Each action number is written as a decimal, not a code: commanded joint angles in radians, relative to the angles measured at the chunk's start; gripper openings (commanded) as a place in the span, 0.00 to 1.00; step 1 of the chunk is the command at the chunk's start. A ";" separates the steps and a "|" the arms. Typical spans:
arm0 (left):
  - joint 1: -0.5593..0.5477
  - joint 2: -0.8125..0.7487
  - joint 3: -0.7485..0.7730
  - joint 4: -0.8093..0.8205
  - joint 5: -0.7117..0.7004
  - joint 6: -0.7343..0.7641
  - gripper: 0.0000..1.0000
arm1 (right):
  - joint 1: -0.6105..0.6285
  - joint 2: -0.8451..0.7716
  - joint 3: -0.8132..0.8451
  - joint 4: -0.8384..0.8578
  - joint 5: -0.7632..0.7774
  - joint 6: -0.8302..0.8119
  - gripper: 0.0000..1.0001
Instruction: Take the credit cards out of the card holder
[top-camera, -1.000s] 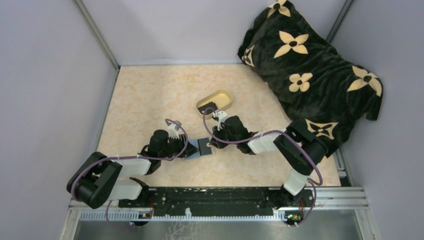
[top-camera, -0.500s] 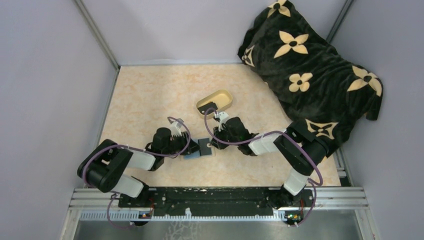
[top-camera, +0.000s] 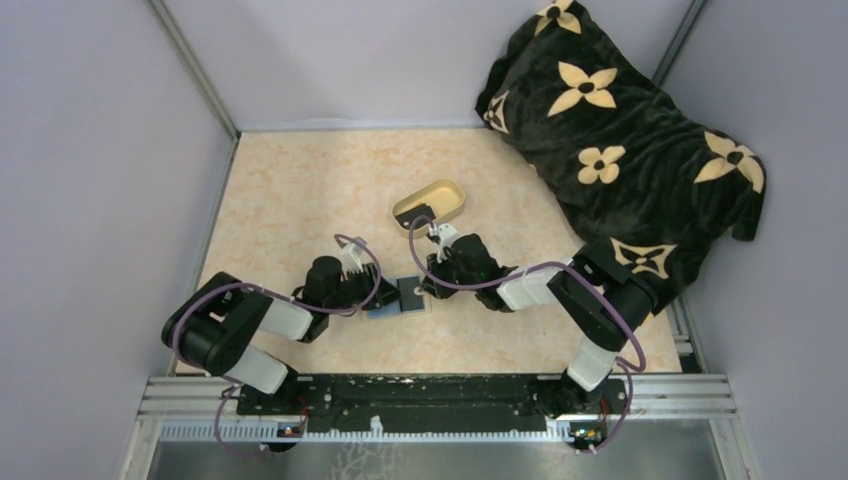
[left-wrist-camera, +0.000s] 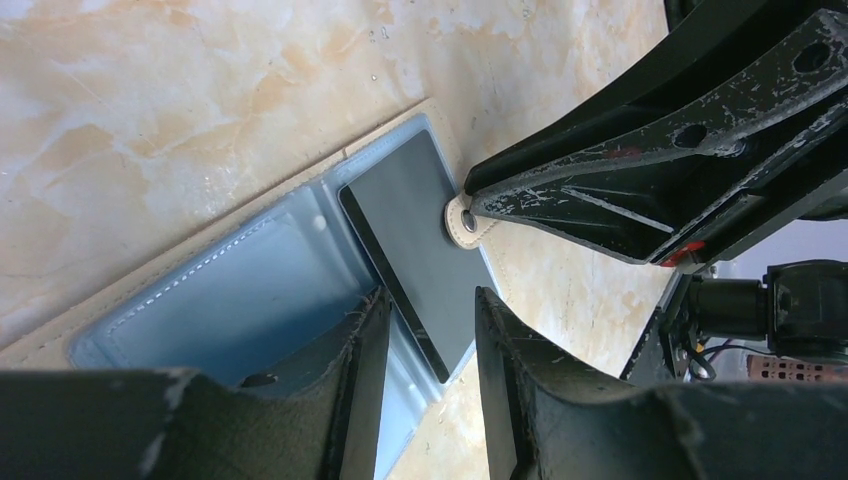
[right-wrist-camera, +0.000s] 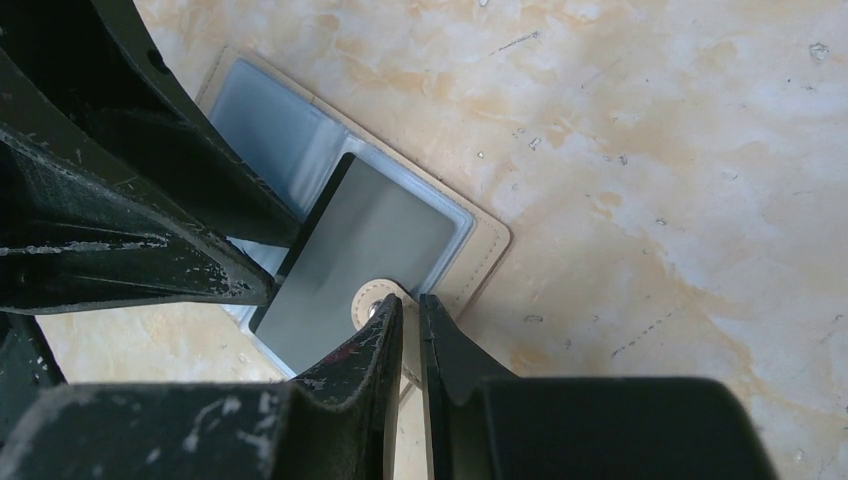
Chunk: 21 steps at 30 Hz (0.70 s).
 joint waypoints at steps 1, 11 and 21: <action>-0.002 0.045 -0.017 0.083 0.038 -0.026 0.43 | 0.005 -0.003 -0.004 0.003 -0.016 0.006 0.12; -0.002 0.197 -0.040 0.345 0.057 -0.181 0.42 | 0.005 -0.008 -0.016 0.007 -0.016 0.006 0.12; -0.001 0.250 -0.042 0.434 0.016 -0.306 0.34 | 0.004 -0.005 -0.035 0.034 -0.026 0.018 0.12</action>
